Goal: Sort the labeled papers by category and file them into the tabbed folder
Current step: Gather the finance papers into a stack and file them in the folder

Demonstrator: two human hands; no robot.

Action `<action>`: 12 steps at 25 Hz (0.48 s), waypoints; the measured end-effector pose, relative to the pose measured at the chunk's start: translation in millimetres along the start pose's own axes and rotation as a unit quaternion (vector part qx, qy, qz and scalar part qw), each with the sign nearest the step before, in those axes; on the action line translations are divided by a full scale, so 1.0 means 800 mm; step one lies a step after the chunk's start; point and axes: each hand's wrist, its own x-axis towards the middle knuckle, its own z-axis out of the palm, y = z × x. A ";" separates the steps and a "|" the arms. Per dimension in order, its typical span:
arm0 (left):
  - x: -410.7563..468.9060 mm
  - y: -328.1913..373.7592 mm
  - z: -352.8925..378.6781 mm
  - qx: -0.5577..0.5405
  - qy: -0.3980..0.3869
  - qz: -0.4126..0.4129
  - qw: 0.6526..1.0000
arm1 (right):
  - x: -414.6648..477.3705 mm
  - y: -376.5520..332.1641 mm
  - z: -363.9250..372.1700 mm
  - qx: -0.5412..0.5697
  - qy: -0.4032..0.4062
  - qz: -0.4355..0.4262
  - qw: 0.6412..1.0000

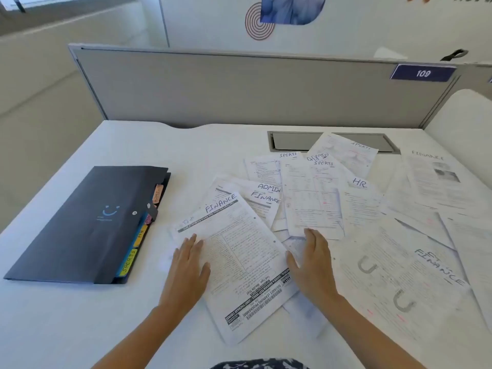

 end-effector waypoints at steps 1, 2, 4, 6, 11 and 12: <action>-0.003 -0.002 0.003 -0.007 -0.008 -0.020 1.000 | -0.002 -0.002 0.005 0.008 -0.007 0.019 1.000; -0.004 -0.001 0.002 -0.014 -0.028 -0.031 0.999 | -0.004 -0.007 0.006 0.010 -0.007 0.026 1.000; -0.007 -0.001 0.007 0.002 -0.059 -0.040 0.997 | -0.010 -0.015 0.011 0.004 -0.028 0.036 0.999; -0.003 -0.003 0.012 0.021 -0.071 -0.033 0.997 | -0.008 -0.020 0.014 0.027 -0.041 0.048 0.998; 0.004 0.001 0.012 0.035 -0.103 -0.055 0.993 | 0.003 -0.037 0.007 0.122 -0.088 0.087 0.985; 0.004 0.002 0.012 0.028 -0.100 -0.055 0.993 | 0.006 -0.038 0.006 0.132 -0.104 0.093 0.981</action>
